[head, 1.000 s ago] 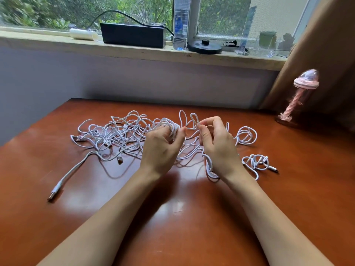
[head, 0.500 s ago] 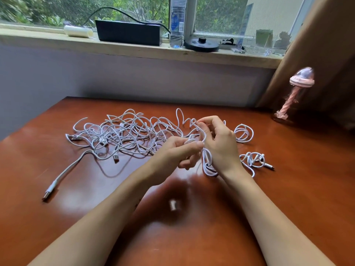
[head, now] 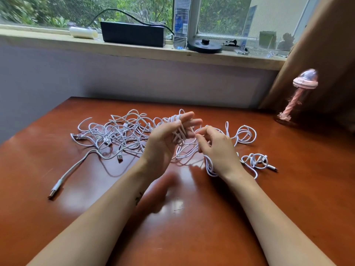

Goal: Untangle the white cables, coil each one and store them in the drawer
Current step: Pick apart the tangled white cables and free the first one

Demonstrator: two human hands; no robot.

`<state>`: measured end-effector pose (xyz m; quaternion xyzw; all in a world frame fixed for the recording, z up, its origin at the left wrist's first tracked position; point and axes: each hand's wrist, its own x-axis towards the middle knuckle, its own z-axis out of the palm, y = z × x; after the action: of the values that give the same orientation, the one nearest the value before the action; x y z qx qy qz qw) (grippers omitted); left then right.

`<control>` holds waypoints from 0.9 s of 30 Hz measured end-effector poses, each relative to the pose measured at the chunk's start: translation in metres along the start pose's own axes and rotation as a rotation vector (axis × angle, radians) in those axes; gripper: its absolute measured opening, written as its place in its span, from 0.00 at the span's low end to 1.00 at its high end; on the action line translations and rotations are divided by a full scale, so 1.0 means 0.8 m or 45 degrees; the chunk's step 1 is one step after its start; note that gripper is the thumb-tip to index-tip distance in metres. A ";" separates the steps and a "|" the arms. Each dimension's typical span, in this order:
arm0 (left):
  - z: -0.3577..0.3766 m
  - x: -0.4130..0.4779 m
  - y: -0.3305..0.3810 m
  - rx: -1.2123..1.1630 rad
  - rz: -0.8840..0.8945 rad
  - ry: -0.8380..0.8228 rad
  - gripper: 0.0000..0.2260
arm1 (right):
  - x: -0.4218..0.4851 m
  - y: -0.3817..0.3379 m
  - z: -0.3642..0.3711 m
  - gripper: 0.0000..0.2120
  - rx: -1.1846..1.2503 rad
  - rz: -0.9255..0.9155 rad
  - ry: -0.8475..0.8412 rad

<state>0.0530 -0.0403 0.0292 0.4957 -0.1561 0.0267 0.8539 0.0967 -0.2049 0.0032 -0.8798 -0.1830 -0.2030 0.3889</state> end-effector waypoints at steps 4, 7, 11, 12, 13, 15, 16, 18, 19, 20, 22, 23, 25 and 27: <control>-0.007 0.003 0.001 -0.088 0.027 0.043 0.23 | -0.005 -0.010 0.003 0.03 -0.005 -0.098 -0.108; -0.014 0.007 0.000 -0.140 0.045 0.111 0.26 | -0.010 -0.016 0.008 0.02 0.029 -0.151 -0.171; -0.017 0.010 -0.001 -0.124 0.052 0.185 0.28 | -0.010 -0.020 0.010 0.03 0.065 -0.177 -0.180; -0.016 0.010 -0.002 -0.119 0.046 0.204 0.29 | -0.011 -0.021 0.009 0.04 0.066 -0.178 -0.176; -0.015 0.009 -0.002 -0.112 0.040 0.220 0.29 | -0.011 -0.022 0.008 0.04 0.064 -0.176 -0.177; -0.014 0.009 -0.005 -0.080 0.035 0.246 0.30 | -0.012 -0.022 0.007 0.04 0.063 -0.173 -0.188; -0.014 0.009 -0.006 -0.036 0.027 0.250 0.30 | -0.012 -0.022 0.007 0.04 0.064 -0.165 -0.196; -0.016 0.008 -0.009 0.164 0.035 0.228 0.30 | -0.012 -0.022 0.006 0.04 0.064 -0.142 -0.208; -0.017 0.006 -0.011 0.329 0.058 0.204 0.31 | -0.011 -0.022 0.005 0.05 0.059 -0.129 -0.215; -0.018 0.005 -0.013 0.519 0.095 0.173 0.32 | -0.011 -0.022 0.005 0.05 0.052 -0.115 -0.226; -0.021 0.002 -0.018 0.865 0.178 0.086 0.36 | -0.011 -0.023 0.001 0.06 0.051 -0.091 -0.267; -0.023 0.002 -0.020 0.981 0.201 0.058 0.36 | -0.010 -0.023 -0.001 0.07 0.056 -0.081 -0.290; -0.032 0.004 -0.023 1.189 0.270 0.013 0.34 | -0.010 -0.023 -0.004 0.10 0.052 -0.068 -0.332; -0.040 0.008 -0.026 1.469 0.387 -0.035 0.33 | -0.009 -0.024 -0.007 0.12 0.043 -0.073 -0.356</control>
<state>0.0708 -0.0240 -0.0009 0.8520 -0.1966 0.2227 0.4310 0.0804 -0.1983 0.0151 -0.8872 -0.2640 -0.0862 0.3683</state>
